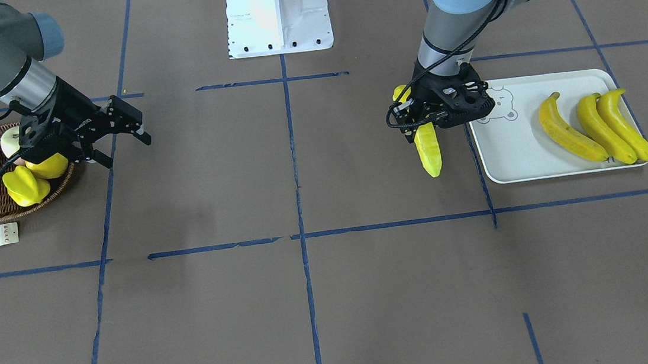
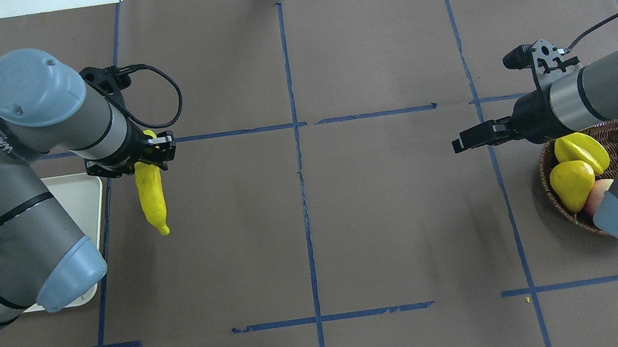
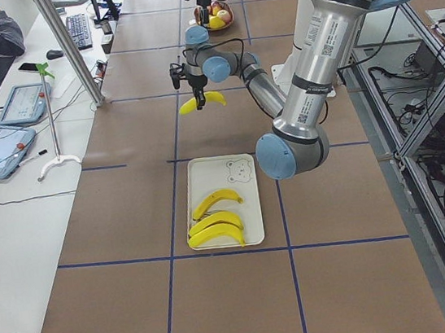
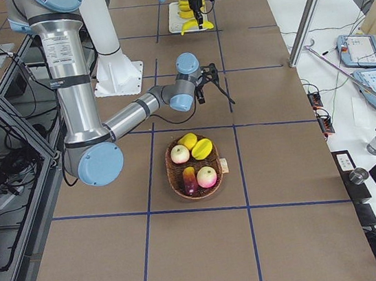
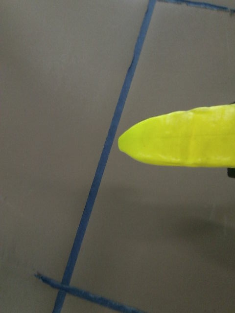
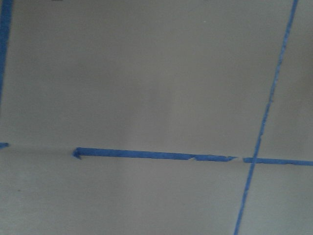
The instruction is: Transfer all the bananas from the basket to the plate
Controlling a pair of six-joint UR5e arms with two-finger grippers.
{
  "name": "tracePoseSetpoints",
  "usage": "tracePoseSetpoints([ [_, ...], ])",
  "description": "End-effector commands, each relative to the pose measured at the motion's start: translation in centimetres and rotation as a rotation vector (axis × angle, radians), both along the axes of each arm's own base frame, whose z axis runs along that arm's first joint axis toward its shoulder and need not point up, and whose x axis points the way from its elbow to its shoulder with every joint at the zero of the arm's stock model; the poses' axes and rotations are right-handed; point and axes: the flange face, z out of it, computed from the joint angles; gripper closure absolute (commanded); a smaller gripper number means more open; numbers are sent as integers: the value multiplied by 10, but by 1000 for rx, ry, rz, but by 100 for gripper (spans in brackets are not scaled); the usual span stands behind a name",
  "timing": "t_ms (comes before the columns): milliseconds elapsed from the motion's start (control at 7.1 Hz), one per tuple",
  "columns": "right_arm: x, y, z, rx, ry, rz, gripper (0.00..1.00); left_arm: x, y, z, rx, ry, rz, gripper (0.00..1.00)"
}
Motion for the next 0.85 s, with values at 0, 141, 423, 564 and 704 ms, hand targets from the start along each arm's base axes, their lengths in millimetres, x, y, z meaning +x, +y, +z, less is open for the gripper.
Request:
tracePoseSetpoints([
  [0, 29, -7, 31, 15, 139, -15, 0, -38, 0, 35, 42, -141, 138, 100],
  [141, 47, -10, 29, 29, 229, -48, 0, -52, 0, 56, 49, -191, 198, 100],
  [423, 96, -7, 7, 78, 405, -164, 0, -77, -3, 112, 71, -316, 277, 100],
  [564, 106, -5, 6, 98, 432, -199, 0, -82, -3, 136, 77, -403, 262, 100],
  [704, 106, -5, 5, 102, 432, -200, 0, -82, -9, 163, 73, -494, 251, 100],
])
